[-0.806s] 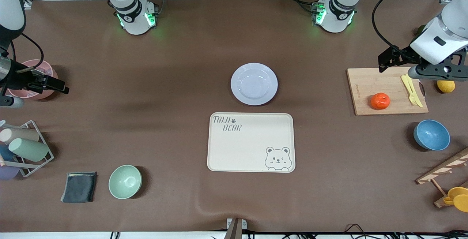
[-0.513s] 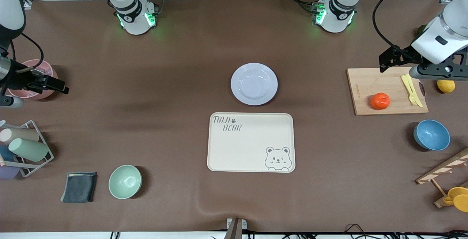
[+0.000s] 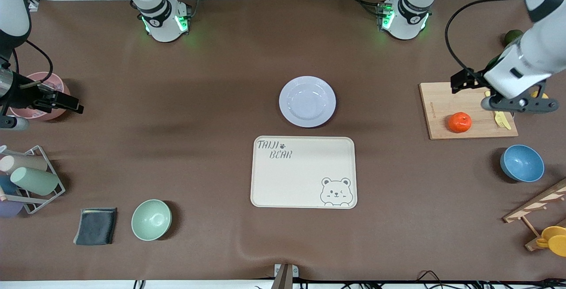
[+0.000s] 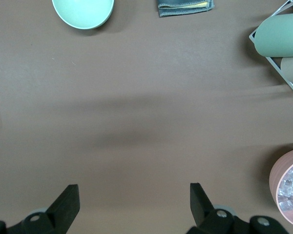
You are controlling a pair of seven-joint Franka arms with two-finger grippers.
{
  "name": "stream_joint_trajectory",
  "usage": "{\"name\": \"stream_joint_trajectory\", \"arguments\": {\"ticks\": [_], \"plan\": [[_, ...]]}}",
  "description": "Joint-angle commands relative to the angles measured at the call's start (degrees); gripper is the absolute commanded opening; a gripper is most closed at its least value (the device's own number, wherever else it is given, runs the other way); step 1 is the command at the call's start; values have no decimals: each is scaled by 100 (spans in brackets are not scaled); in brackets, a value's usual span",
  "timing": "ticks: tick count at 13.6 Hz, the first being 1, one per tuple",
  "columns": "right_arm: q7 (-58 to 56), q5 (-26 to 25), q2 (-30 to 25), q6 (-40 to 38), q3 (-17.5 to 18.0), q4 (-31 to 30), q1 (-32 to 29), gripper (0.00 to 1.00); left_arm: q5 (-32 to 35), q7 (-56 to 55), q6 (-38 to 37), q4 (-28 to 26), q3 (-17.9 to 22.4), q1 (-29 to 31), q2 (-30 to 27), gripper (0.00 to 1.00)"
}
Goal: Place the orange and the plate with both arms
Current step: 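Reach the left gripper down to the orange on the cutting board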
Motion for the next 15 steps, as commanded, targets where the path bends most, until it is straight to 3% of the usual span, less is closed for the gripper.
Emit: {"name": "stream_joint_trajectory", "arguments": {"ticks": [1,4,7,10,15], "plan": [[-97,2,165,-49,-42,20,-14,100,-7,36,-210,107,17,231,462,100],[-396,2,358,20,-51,28,-111,100,11,228,279,-129,17,574,771,100],[-643,256,447,197,-60,2,-208,100,11,633,1439,-1086,17,873,693,100],[-599,441,491,205,-60,11,-173,100,229,809,2195,-1508,26,970,719,100],[-485,696,728,223,-51,-33,-129,100,670,1247,3689,-2730,17,1330,587,100]]}}
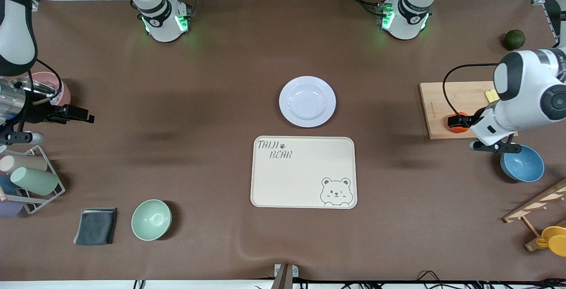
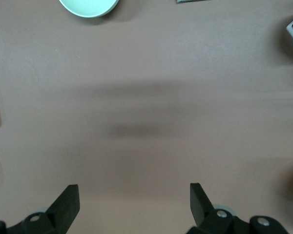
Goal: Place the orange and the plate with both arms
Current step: 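Grasp the orange with the left gripper while the right gripper reaches inward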
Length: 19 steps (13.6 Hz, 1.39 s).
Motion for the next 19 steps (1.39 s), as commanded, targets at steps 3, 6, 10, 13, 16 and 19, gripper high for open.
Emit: {"name": "stream_joint_trajectory", "arguments": {"ticks": [3,6,10,13,16,19], "plan": [[51,795,411,28,-1,-25,-56,100,150,769,1285,-1068,-44,551,-285,100],[261,1070,649,2,7,-86,-3,100,176,804,1848,-1446,-35,560,-242,100],[596,1246,764,37,7,-148,32,100,818,901,2429,-1790,-53,868,-136,100],[587,1894,755,142,16,-384,41,100,879,910,2474,-1817,-53,877,13,100],[587,2464,693,571,25,-901,216,100,941,910,2553,-1816,-53,894,241,100],[596,2845,658,1081,25,-1272,471,100,950,936,2562,-1773,-61,859,374,90]]}}
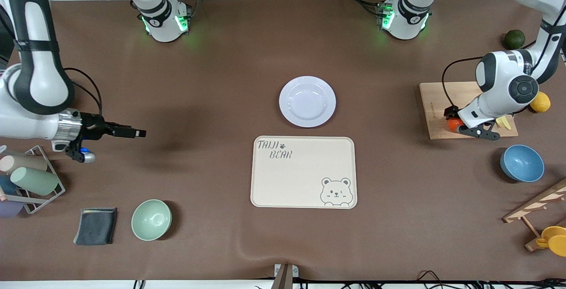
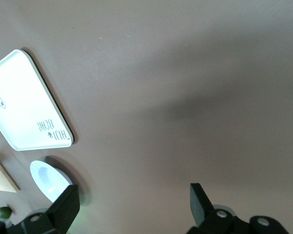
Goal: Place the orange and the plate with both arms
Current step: 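Carry the orange toward the white plate with the left gripper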
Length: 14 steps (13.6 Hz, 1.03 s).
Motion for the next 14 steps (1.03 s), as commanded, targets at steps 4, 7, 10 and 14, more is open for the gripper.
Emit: {"name": "stream_joint_trajectory", "arguments": {"ticks": [4,7,10,14], "plan": [[29,754,-171,592,-13,-628,362,100,179,481,91,103,-45,28,-26,28],[29,1165,-241,909,-13,-918,556,100,136,463,21,270,-281,10,-368,28],[-15,1465,-285,1068,-4,-1138,600,100,4,289,-671,673,-904,10,-545,28],[-743,2185,-294,1348,-4,-1472,732,100,-181,-1386,-1227,789,-2230,10,-625,28]]}}
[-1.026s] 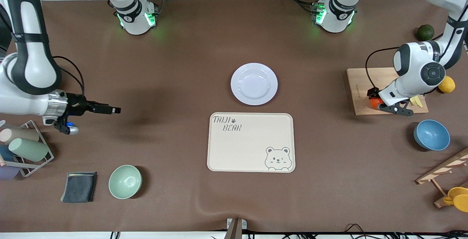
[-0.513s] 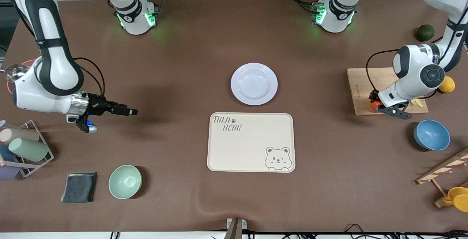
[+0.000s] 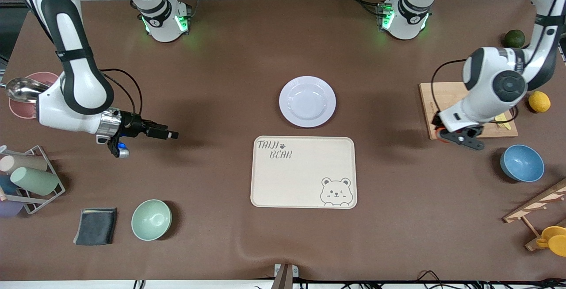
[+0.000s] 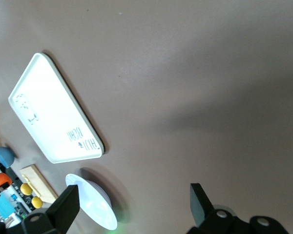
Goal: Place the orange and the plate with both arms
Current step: 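Carry the orange toward the white plate with the left gripper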
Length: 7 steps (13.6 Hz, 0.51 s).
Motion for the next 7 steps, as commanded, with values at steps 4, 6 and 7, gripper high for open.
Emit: {"name": "stream_joint_trajectory", "arguments": {"ticks": [4,6,7], "plan": [[-450,760,-252,248,-33,-453,325,100,-93,-2613,-309,17,-1979,7,27,28],[-485,858,-243,309,-42,-462,457,100,-84,-3614,-309,25,-2472,-246,219,28],[-572,875,-243,423,-33,-506,597,100,-40,-4063,-309,69,-2491,-596,317,28]]}}
